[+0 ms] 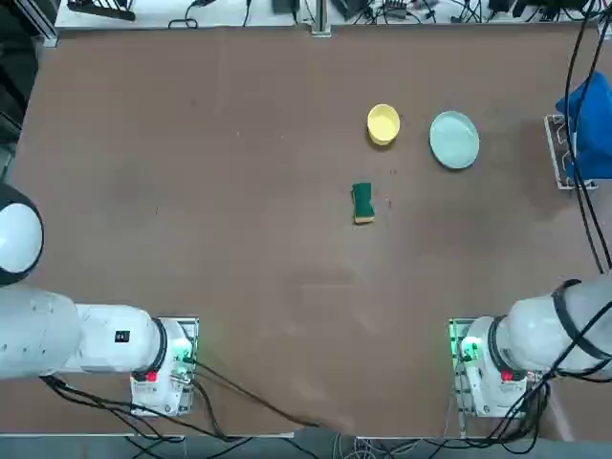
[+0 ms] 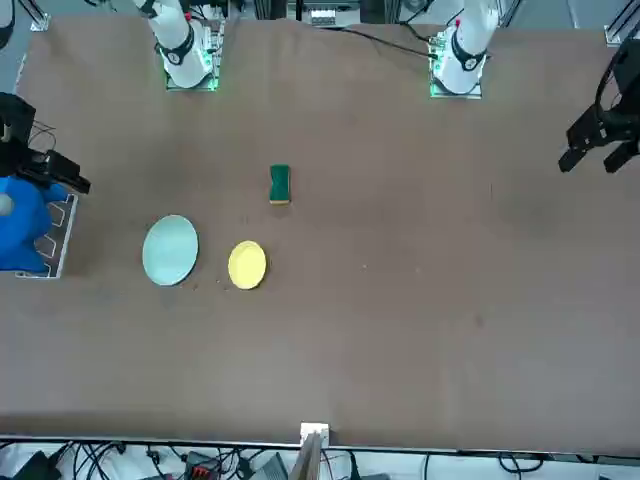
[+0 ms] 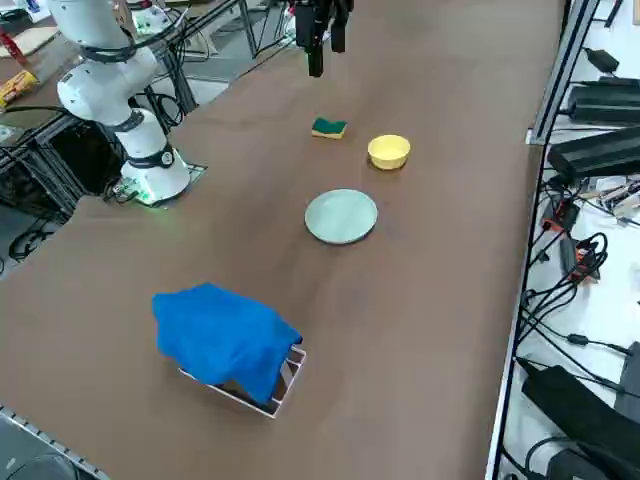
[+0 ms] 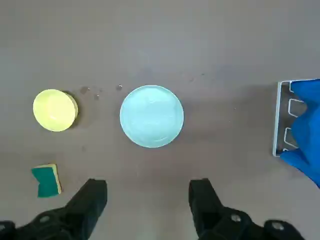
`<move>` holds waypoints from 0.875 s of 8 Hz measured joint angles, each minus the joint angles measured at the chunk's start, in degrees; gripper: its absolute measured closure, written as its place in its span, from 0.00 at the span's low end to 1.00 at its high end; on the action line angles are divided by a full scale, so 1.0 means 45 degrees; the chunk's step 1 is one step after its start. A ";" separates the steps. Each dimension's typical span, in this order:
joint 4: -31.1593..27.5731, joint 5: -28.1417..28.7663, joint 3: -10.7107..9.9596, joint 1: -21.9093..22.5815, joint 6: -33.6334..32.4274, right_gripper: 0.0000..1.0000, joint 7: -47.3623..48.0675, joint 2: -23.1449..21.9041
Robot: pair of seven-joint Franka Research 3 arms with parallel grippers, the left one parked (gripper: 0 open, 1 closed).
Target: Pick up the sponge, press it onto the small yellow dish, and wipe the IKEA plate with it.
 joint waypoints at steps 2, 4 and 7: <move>-0.0006 0.0000 0.0000 -0.0004 -0.0005 0.00 -0.0001 0.0001; -0.0025 0.0000 -0.0002 -0.0005 -0.0052 0.00 -0.0007 0.0001; -0.0464 0.0050 0.0051 0.0576 -0.0571 0.00 -0.0118 0.0322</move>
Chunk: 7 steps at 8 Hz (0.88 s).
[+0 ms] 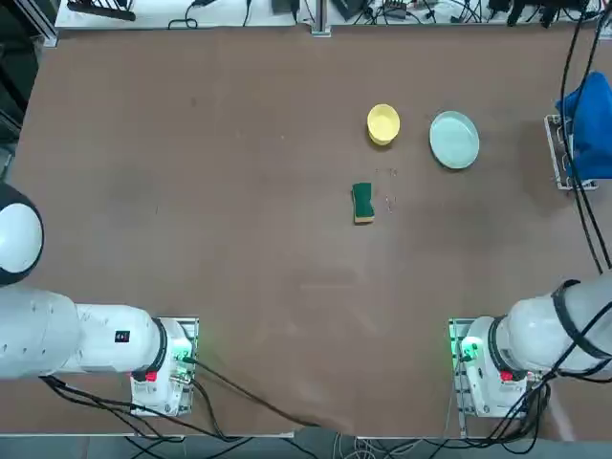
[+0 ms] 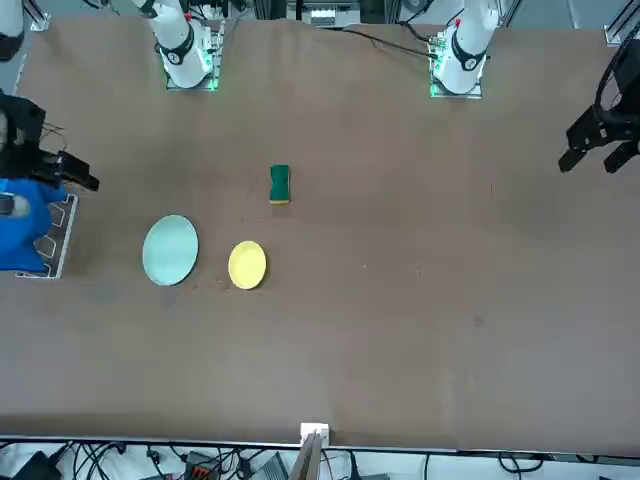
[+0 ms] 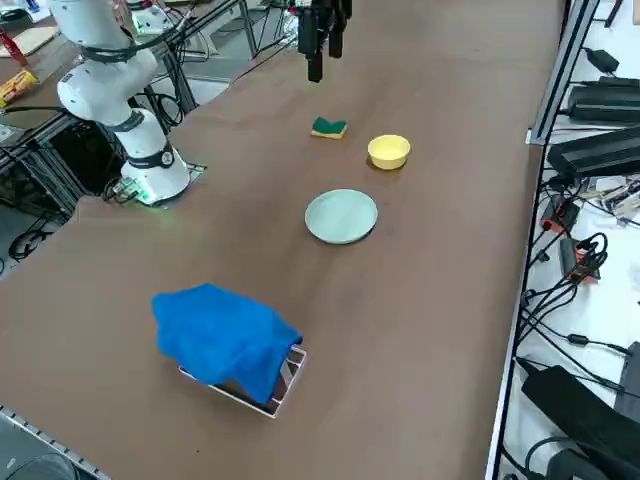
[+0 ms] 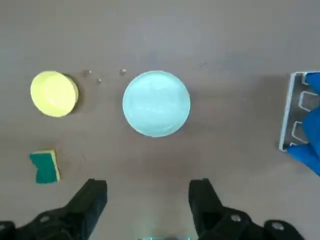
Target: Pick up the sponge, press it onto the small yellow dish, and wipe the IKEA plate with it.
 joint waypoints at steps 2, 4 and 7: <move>-0.1275 0.0089 0.0055 0.1079 0.0880 0.00 0.0268 0.0335; -0.3978 0.0130 0.0098 0.2484 0.4437 0.00 0.1947 0.0058; -0.8346 0.0140 0.0166 0.5187 1.0361 0.00 0.5246 -0.0210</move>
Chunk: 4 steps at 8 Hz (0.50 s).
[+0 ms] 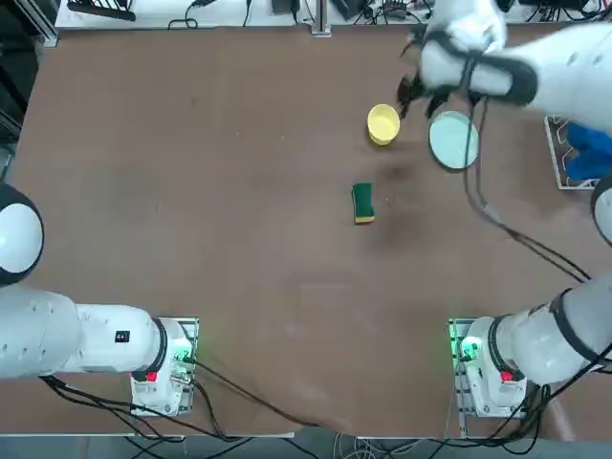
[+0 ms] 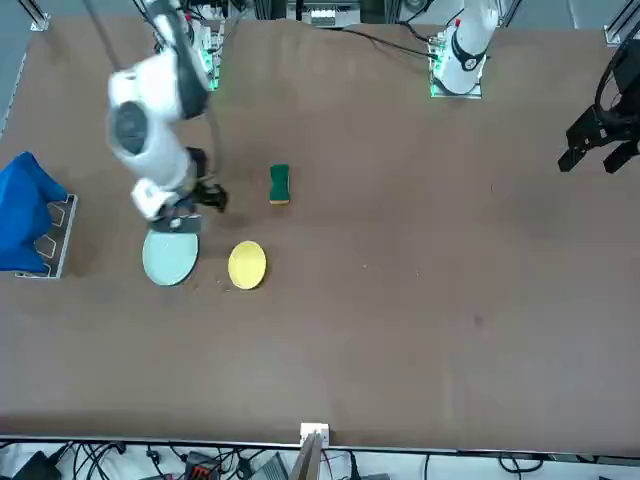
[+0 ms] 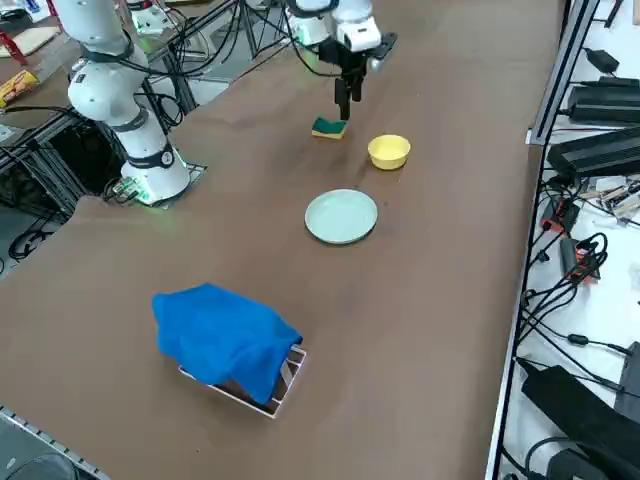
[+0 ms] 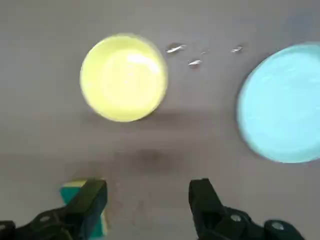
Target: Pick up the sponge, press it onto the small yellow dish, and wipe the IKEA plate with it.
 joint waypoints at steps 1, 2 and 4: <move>-0.0942 -0.0001 0.0013 0.0793 0.1335 0.00 0.1081 0.0152; -0.1447 -0.0001 0.0014 0.1556 0.2285 0.00 0.2178 0.0453; -0.1691 -0.0001 0.0008 0.2681 0.3535 0.00 0.3580 0.1214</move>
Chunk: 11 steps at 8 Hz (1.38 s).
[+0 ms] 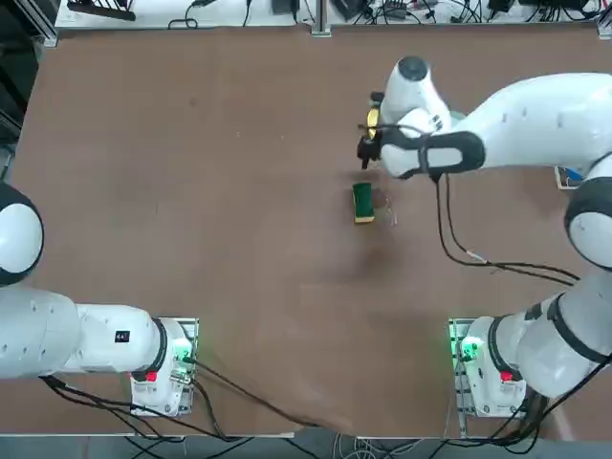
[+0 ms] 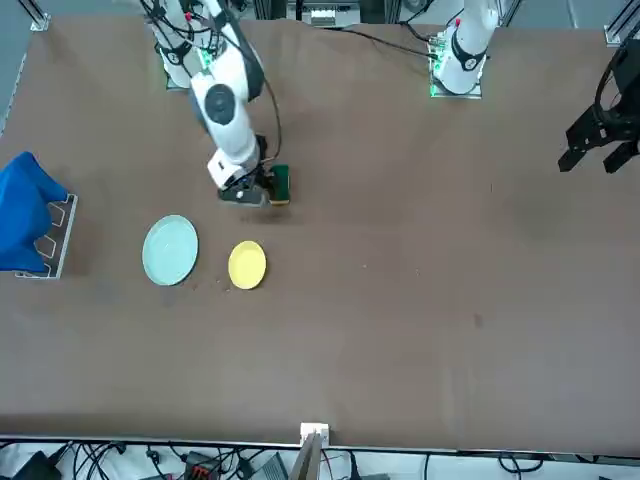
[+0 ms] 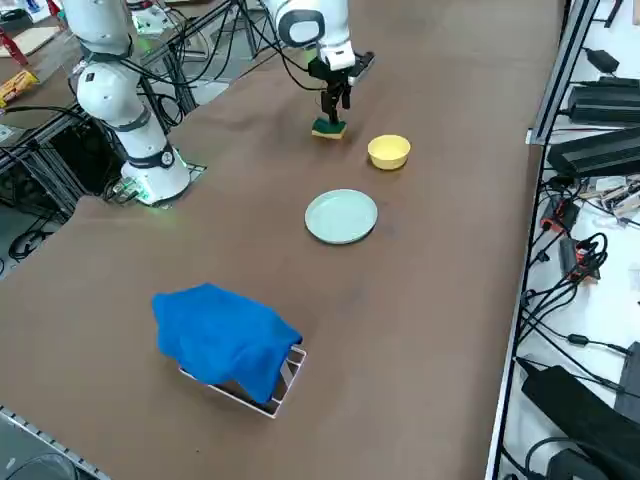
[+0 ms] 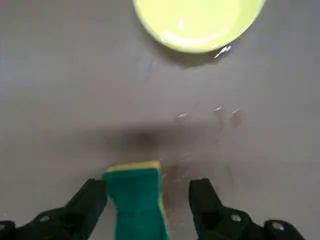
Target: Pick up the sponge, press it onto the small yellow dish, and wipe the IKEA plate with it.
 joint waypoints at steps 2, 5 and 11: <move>-0.0439 0.0000 -0.0021 0.0506 0.1158 0.00 0.0277 0.0540; -0.1247 -0.0001 -0.0056 0.0964 0.2156 0.00 0.0283 0.0670; -0.1327 0.0000 -0.0106 0.1301 0.2255 0.27 0.0295 0.1145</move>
